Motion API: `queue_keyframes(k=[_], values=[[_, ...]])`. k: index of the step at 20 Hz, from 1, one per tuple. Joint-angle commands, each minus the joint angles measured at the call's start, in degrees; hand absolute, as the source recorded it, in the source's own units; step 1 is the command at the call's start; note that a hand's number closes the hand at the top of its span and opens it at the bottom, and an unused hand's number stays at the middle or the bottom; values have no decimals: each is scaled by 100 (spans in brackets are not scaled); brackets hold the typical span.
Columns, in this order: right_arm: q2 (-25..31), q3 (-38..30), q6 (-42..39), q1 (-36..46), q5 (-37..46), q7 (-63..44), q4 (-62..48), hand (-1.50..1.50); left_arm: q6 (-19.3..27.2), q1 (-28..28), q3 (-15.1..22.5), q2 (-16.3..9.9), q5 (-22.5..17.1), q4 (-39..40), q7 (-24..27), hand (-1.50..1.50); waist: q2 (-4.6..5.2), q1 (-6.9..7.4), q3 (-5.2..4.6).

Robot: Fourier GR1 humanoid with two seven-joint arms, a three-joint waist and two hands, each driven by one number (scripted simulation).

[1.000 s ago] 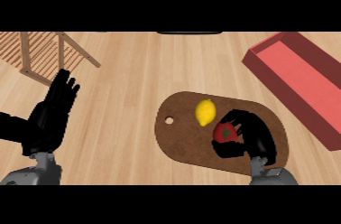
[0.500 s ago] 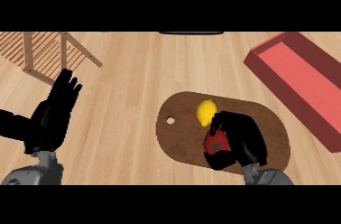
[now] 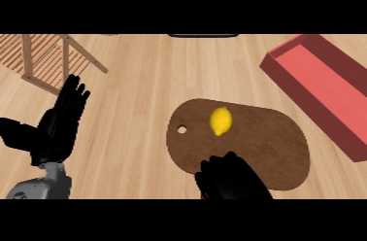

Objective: Pick the tomato from the cutting board and place it in the cardboard box

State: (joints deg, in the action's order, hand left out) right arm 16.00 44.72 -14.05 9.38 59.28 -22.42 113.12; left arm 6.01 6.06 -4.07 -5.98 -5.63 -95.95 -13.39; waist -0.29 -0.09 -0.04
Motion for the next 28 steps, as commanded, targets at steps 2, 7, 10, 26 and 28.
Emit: queue_keyframes(k=[2,7,10,26,28], values=[[-171,125,-806,60,59,-368,1351,150,-81,-21,-50,-15,-41,99,94,0,16,-10,1],[-718,-642,-228,-86,82,-1038,1783,150,40,-135,49,41,23,-262,-132,0,10,-8,5],[-683,-1599,-286,49,-197,-1141,2201,150,-200,-156,-154,-106,-97,72,248,0,27,-25,3],[-11,-5262,-634,1596,-1498,-60,103,150,-149,-44,-129,-62,-72,13,-23,0,37,26,6],[283,-5329,-174,1650,-1065,442,-657,150,87,59,108,136,145,-102,-113,0,53,53,9]])
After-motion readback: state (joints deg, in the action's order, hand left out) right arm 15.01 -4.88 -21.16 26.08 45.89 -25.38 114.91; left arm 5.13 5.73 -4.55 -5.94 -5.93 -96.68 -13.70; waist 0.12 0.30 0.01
